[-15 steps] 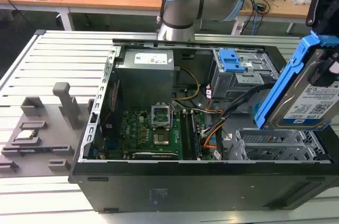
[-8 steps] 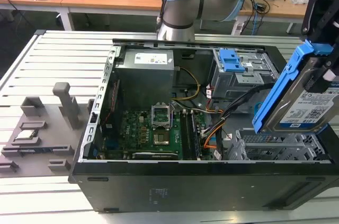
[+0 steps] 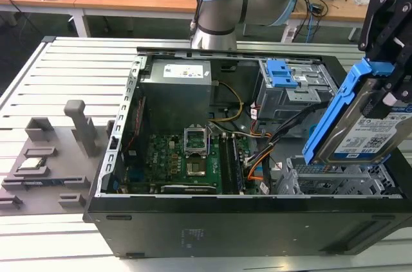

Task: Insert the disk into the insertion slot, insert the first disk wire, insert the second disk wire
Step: 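Insert the disk into the insertion slot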

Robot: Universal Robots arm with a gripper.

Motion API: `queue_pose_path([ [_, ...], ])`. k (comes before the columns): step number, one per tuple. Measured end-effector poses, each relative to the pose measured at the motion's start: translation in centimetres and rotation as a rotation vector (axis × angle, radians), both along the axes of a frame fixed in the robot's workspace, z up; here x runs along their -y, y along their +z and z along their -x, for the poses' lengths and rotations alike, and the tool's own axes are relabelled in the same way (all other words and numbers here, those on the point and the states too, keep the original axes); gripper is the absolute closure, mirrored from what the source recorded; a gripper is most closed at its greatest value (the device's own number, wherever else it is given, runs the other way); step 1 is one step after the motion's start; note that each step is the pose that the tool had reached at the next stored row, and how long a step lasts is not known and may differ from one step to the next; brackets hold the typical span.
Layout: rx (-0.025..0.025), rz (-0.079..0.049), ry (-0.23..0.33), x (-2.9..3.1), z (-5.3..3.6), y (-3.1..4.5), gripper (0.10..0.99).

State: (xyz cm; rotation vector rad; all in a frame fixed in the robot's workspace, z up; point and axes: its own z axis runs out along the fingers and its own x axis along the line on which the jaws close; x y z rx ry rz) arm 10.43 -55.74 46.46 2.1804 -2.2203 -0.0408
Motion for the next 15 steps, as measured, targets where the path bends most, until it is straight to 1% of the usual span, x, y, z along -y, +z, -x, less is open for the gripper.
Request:
queue_pose_path([
  [6, 0.0, 0.0, 0.0, -0.02, 0.0, -1.0, 0.722],
  [15, 0.0, 0.0, 0.0, -0.04, 0.03, -1.6, 0.722],
])
